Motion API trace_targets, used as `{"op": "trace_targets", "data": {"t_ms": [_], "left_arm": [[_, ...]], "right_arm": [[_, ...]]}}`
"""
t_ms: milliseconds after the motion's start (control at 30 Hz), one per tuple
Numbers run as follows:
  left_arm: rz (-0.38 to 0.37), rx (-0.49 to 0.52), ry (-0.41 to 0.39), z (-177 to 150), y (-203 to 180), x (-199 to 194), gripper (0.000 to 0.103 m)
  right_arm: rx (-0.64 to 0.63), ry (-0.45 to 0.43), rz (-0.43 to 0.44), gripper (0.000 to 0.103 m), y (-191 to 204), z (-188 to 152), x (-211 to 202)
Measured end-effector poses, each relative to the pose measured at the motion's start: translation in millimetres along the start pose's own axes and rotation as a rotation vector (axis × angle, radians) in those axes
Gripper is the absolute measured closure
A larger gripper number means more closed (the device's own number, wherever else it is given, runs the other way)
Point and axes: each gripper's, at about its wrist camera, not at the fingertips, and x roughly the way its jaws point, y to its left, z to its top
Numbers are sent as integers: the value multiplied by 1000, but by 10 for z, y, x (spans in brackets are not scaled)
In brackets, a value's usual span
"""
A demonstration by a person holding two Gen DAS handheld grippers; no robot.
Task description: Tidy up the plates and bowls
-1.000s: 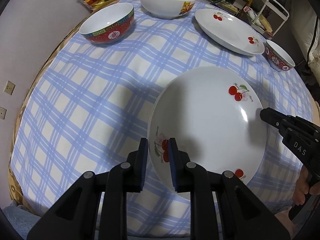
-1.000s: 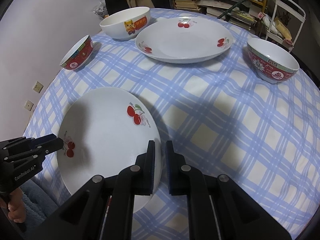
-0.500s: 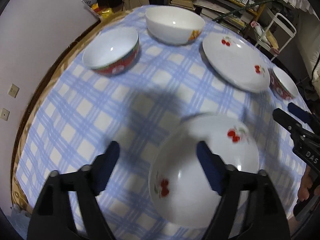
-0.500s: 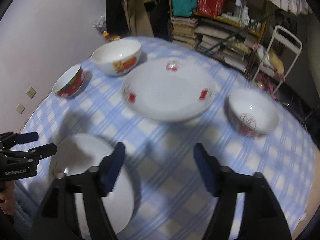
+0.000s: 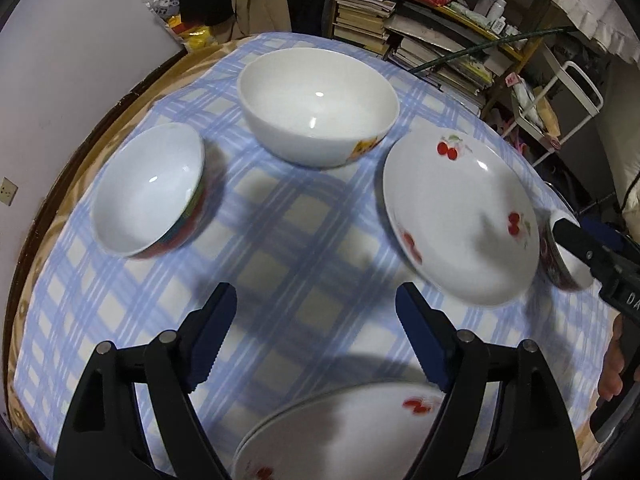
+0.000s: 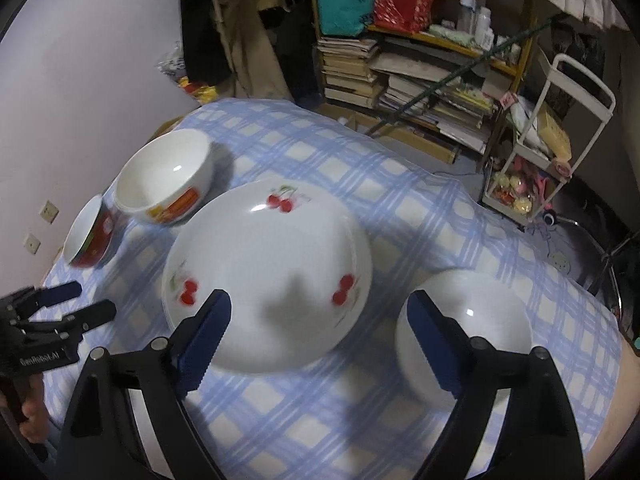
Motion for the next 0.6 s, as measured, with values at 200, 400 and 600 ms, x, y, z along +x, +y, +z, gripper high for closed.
{"op": "trace_targets", "data": {"t_ms": [200,400,600], "left_arm": [[-1,6,26,150,-139,267,22],[-29,-42,42,238,-232,424,22],[-46,-39,56,347,-375,572,27]], "right_arm": [[49,27,-23,17,-234,236,264],[90,80,-17,37,-380,361,492],[87,163,-22,54,-417,404,739]]}}
